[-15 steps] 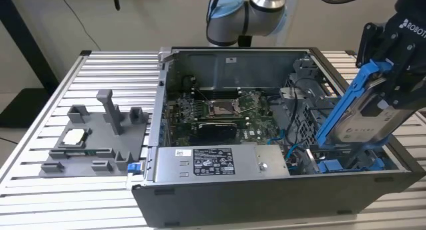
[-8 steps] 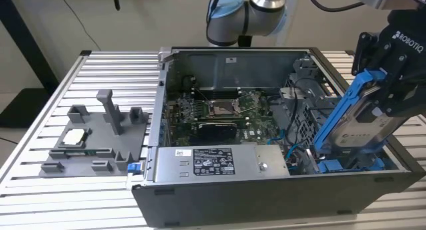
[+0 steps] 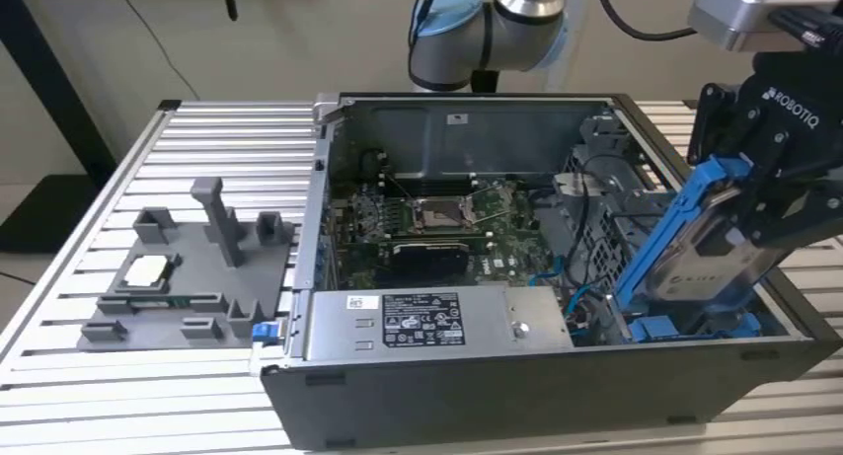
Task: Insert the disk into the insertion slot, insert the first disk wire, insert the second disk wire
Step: 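Insert the disk into the insertion slot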
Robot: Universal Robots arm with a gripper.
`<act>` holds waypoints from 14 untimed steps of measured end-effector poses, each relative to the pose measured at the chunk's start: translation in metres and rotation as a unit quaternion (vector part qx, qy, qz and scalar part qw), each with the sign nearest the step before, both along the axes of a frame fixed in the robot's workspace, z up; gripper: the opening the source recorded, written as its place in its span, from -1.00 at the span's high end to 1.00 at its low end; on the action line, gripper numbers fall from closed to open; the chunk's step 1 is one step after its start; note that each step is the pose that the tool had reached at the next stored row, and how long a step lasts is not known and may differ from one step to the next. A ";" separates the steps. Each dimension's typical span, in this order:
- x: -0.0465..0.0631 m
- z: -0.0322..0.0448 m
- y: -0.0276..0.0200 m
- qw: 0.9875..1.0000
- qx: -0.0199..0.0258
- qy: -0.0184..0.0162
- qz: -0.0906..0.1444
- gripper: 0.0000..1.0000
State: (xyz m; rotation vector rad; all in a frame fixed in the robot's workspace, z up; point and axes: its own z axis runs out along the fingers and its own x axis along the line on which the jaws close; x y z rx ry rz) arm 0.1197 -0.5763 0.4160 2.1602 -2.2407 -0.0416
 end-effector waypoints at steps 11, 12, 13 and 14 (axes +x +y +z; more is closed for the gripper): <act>0.005 -0.0197 0.0000 1.000 0.000 0.000 0.000 0.35; 0.005 -0.0215 0.0001 1.000 0.000 0.000 0.000 0.35; 0.005 -0.0233 0.0006 1.000 0.000 0.000 0.000 0.35; 0.005 -0.0251 0.0017 1.000 0.000 0.000 0.000 0.35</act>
